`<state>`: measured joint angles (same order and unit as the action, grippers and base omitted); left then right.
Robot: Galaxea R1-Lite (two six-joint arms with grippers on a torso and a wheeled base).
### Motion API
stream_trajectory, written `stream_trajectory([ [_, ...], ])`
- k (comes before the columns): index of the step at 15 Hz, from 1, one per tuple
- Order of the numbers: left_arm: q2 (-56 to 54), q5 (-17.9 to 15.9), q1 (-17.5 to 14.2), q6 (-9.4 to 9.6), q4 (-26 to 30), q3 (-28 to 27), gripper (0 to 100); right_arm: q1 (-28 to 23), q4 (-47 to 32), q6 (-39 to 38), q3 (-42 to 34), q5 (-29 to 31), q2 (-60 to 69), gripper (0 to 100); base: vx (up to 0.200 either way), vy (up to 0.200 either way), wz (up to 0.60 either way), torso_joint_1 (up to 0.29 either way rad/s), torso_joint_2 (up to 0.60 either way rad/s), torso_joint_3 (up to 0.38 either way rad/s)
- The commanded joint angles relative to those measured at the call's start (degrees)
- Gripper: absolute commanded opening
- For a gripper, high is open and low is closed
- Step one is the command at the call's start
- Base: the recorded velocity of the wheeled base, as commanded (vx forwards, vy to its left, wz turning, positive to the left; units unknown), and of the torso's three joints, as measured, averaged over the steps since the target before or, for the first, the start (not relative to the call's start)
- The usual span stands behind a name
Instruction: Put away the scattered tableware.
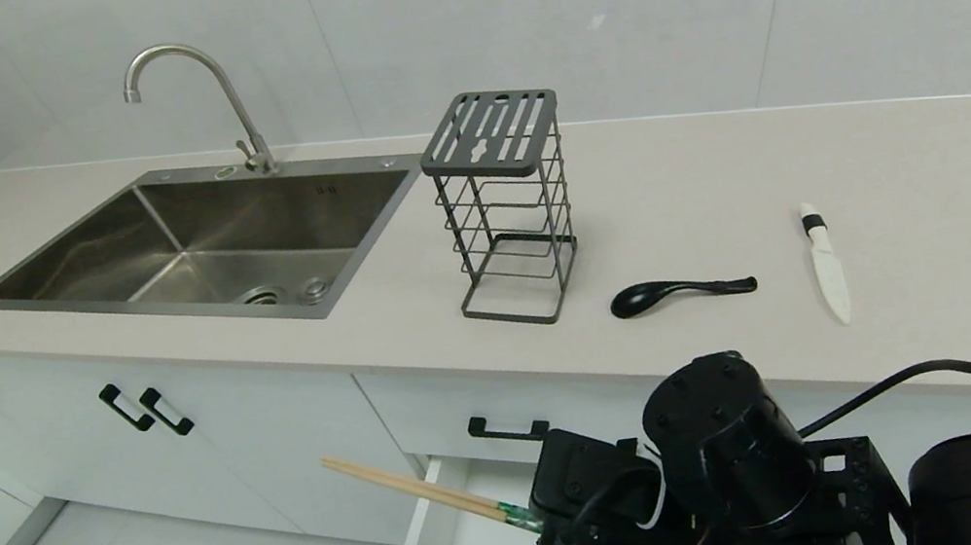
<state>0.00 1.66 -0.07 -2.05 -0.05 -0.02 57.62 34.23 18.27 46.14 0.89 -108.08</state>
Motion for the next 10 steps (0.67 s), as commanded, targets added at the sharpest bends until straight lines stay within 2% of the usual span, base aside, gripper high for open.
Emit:
stream_trajectory([
  [1, 0.0, 0.01, -0.01, -0.06, -0.04, -0.06, 100, 0.03, 0.05, 0.01, -0.09, 0.16, -0.02, 0, 0.0, 0.0, 0.0, -0.076, 0.15, 0.076],
  [3, 0.0, 0.01, -0.01, 0.03, -0.04, -0.06, 100, 0.03, -0.04, -0.08, -0.26, 1.22, -0.02, 0, 0.0, 0.0, 0.0, -0.119, 0.23, 0.122],
  [8, 0.0, 0.01, -0.01, -0.06, -0.04, 0.02, 100, 0.03, -0.04, -0.34, -0.44, 1.66, -0.11, 0, 0.0, 0.0, 0.0, -0.235, 0.47, 0.226],
  [10, 0.0, 0.01, -0.01, -0.06, -0.04, -0.06, 100, 0.03, -0.04, -0.43, -0.61, 1.66, -0.46, 0, 0.0, 0.0, 0.0, -0.102, 0.2, 0.1],
])
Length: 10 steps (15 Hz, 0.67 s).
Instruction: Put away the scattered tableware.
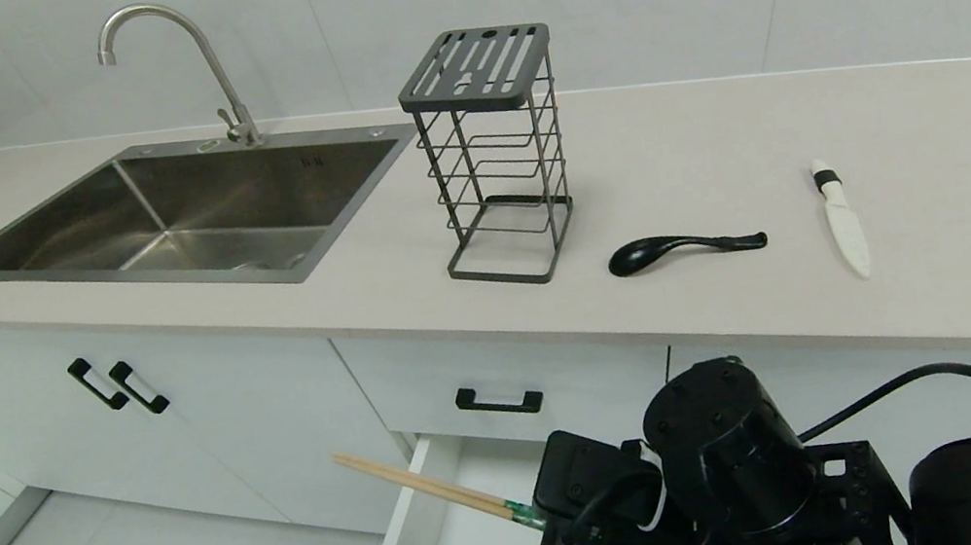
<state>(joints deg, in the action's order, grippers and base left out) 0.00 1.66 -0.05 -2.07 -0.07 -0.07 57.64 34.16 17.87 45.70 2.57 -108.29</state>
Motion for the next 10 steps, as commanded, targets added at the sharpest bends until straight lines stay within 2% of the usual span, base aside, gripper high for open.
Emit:
stream_trajectory([
  [1, 0.0, 0.01, -0.04, -0.04, -0.01, -0.01, 100, 0.02, 0.03, 0.06, -0.09, -0.02, -0.52, 0, 0.0, 0.0, 0.0, -0.08, 0.15, 0.08],
  [6, 0.0, 0.01, -0.04, 0.05, -0.01, -0.01, 100, -0.07, 0.03, -1.35, 0.35, -0.02, -2.19, 0, 0.0, 0.0, 0.0, -0.132, 0.26, 0.124],
  [10, 0.0, 0.01, -0.04, 0.05, -0.01, -0.01, 100, -0.6, -0.14, -1.79, 5.1, -0.02, -6.14, 0, 0.0, 0.0, 0.0, -0.165, 0.32, 0.152],
])
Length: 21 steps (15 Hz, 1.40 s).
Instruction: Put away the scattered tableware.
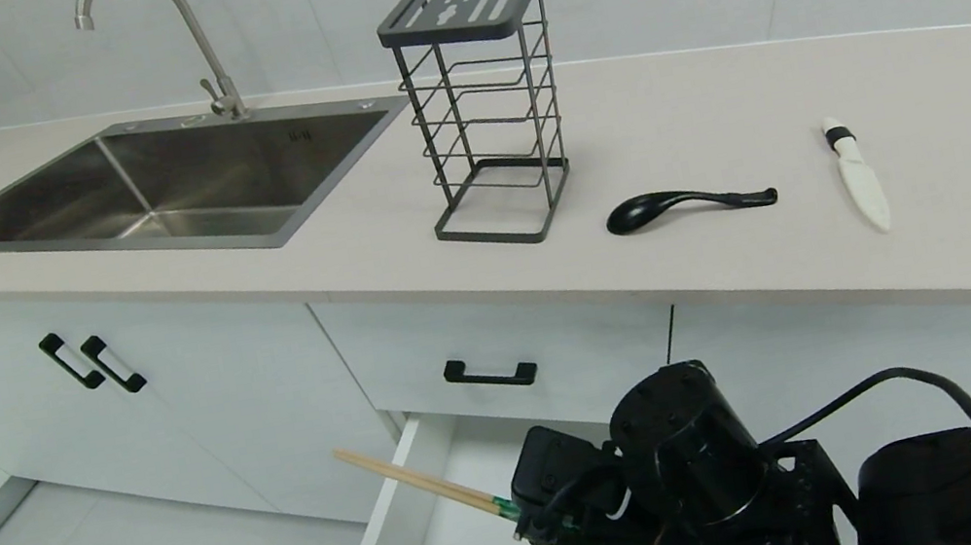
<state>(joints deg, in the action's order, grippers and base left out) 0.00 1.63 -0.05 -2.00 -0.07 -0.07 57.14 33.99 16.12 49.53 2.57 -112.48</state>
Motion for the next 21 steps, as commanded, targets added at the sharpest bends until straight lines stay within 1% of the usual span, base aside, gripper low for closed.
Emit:
stream_trajectory([
  [1, 0.0, 0.04, -0.04, -0.11, -0.01, -0.01, 100, -0.1, -0.15, 0.14, 2.68, -0.02, -3.53, 0, 0.0, 0.0, 0.0, -0.115, 0.23, 0.11],
  [6, 0.0, 0.04, -0.04, -0.02, -0.01, -0.01, 100, -2.47, -2.0, 0.5, 7.86, 0.06, -6.61, 0, 0.0, 0.0, 0.0, -0.21, 0.39, 0.18],
  [9, 0.0, 0.04, -0.04, -0.11, -0.01, -0.01, 100, -3.88, -2.0, 1.29, 7.86, 0.06, -8.19, 0, 0.0, 0.0, 0.0, -0.24, 0.36, 0.15],
  [12, 0.0, 0.04, -0.04, -0.02, -0.01, -0.01, 100, -5.63, -1.91, 4.19, 7.86, 0.24, -8.28, 0, 0.0, 0.0, 0.0, -0.157, 0.22, 0.121],
  [15, 0.0, 0.04, -0.04, -0.11, -0.01, -0.01, 100, -7.39, -1.91, 4.1, 7.6, 1.38, -8.28, 0, 0.0, 0.0, 0.0, -0.061, 0.15, 0.043],
  [18, 0.0, 0.04, -0.04, -0.02, -0.01, -0.01, 100, -8.62, -1.91, 3.92, 7.77, 3.84, -9.16, 0, 0.0, 0.0, 0.0, -0.002, 0.02, 0.012],
  [20, 0.0, 0.04, -0.04, -0.02, -0.01, -0.01, 100, -8.97, -1.91, 3.22, 8.57, 4.11, -10.21, 0, 0.0, 0.0, 0.0, -0.001, 0.03, 0.004],
  [21, 0.0, 0.04, -0.04, -0.02, -0.01, -0.01, 100, -8.97, -2.17, 1.99, 9.71, 5.16, -11.18, 0, 0.0, 0.0, 0.0, 0.002, 0.05, 0.027],
])
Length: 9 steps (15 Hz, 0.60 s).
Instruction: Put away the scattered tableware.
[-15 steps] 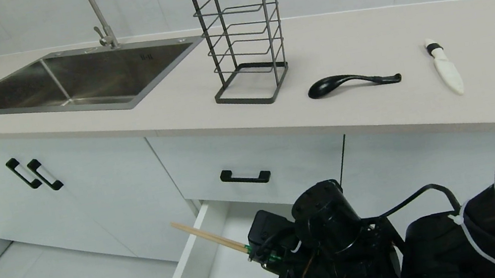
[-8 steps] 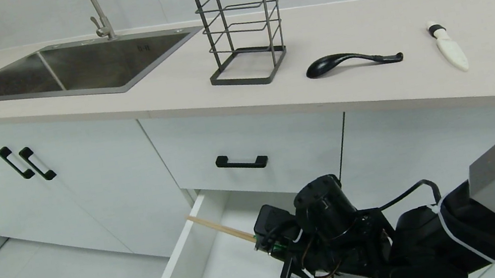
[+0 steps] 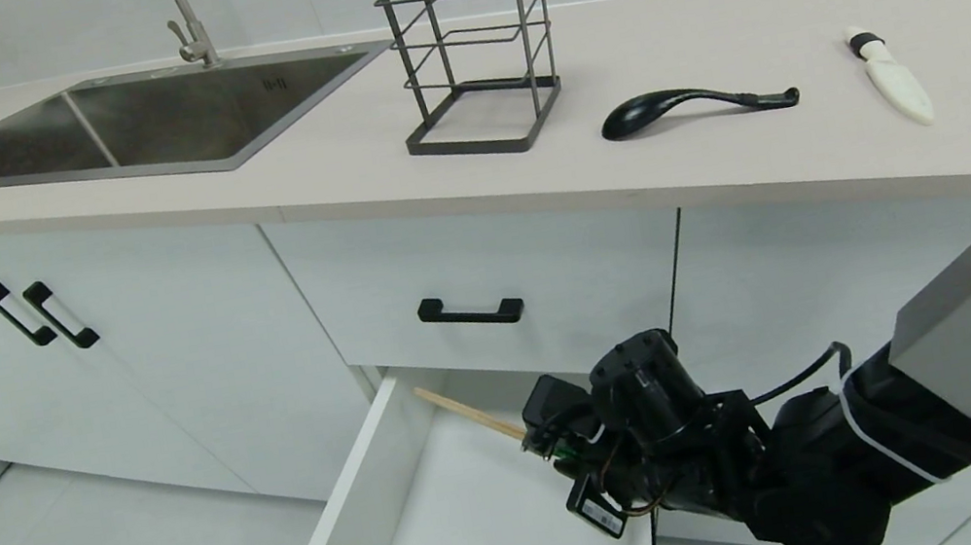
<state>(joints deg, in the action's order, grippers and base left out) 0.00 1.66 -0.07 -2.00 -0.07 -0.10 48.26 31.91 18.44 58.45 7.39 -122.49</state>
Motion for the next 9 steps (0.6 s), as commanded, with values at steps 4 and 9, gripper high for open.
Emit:
stream_trajectory([
  [4, 0.0, 0.01, -0.01, -0.11, -0.01, 0.01, 100, 0.34, -4.32, -3.85, 6.85, 3.51, -4.6, 0, 0.0, 0.0, 0.0, 0.0, 0.0, 0.0],
  [9, 0.0, 0.01, -0.01, -0.02, -0.01, 0.01, 100, 1.57, -12.67, -9.74, 15.81, 5.53, -8.64, 0, 0.0, 0.0, 0.0, 0.0, 0.0, 0.0],
])
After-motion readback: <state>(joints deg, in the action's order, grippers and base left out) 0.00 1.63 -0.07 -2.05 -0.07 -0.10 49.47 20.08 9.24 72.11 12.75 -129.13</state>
